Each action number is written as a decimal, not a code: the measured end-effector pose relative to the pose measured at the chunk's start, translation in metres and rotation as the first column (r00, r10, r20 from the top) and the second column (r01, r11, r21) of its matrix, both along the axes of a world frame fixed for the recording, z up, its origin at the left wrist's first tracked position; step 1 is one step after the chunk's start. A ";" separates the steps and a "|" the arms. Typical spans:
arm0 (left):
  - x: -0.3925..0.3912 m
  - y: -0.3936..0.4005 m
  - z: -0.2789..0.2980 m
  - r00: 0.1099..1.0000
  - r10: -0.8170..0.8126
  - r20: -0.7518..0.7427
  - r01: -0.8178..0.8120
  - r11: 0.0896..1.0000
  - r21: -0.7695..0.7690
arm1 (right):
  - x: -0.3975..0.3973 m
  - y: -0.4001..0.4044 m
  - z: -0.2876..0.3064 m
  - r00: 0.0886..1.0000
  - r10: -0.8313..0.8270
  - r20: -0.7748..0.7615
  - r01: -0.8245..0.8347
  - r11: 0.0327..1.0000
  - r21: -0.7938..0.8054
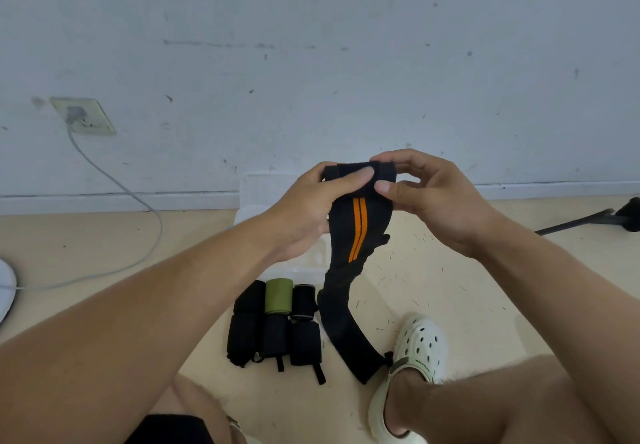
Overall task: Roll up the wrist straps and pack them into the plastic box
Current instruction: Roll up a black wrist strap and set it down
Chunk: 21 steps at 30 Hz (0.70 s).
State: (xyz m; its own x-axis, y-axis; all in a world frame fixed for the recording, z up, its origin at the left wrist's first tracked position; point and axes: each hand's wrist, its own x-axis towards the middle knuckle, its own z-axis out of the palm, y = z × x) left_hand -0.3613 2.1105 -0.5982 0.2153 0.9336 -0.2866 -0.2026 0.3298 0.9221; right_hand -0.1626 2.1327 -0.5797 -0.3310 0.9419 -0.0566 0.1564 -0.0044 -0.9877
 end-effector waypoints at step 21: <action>0.003 -0.002 0.003 0.997 0.045 -0.064 -0.045 0.999 0.001 | -0.003 0.000 0.002 0.996 -0.061 0.059 0.057 0.995 0.082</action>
